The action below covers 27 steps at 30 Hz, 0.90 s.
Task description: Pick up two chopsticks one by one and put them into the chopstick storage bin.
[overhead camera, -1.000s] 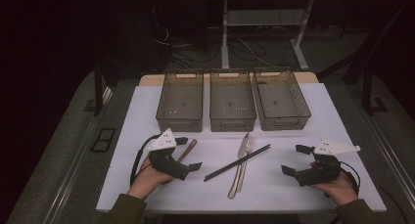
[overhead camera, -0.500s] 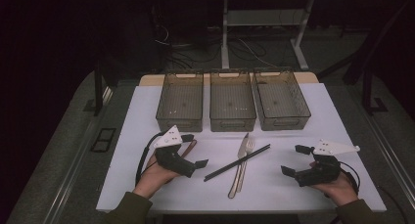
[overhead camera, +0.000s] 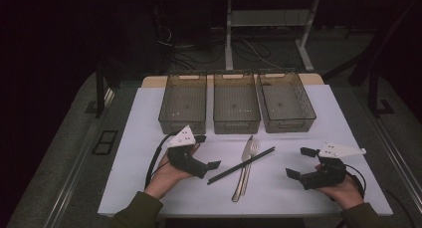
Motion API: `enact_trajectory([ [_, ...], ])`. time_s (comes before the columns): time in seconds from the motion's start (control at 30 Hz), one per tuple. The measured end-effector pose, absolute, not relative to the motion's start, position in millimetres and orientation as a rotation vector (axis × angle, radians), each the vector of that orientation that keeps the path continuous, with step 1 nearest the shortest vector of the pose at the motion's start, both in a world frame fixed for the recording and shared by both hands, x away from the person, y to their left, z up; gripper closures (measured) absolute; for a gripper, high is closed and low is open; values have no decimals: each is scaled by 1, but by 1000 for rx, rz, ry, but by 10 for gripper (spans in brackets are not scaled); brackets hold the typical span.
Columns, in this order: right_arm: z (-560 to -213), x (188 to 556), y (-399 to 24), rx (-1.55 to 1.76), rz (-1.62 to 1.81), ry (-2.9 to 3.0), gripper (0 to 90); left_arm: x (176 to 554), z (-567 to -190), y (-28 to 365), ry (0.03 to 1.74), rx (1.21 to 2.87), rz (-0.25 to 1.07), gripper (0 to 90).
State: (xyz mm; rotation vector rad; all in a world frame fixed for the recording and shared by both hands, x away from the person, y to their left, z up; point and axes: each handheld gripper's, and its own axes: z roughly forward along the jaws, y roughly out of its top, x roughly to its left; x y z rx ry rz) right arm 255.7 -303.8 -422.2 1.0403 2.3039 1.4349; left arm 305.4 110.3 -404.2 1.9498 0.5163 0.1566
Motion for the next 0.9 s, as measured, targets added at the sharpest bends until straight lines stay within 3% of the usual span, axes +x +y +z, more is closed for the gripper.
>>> enact_trajectory([
  [0.53,-422,256,-304,1043,1436,2308,27,316,-408,77,490,1950,123,0],
  [0.9,-424,256,-303,1029,1427,2327,27,316,-419,67,458,2025,95,237],
])
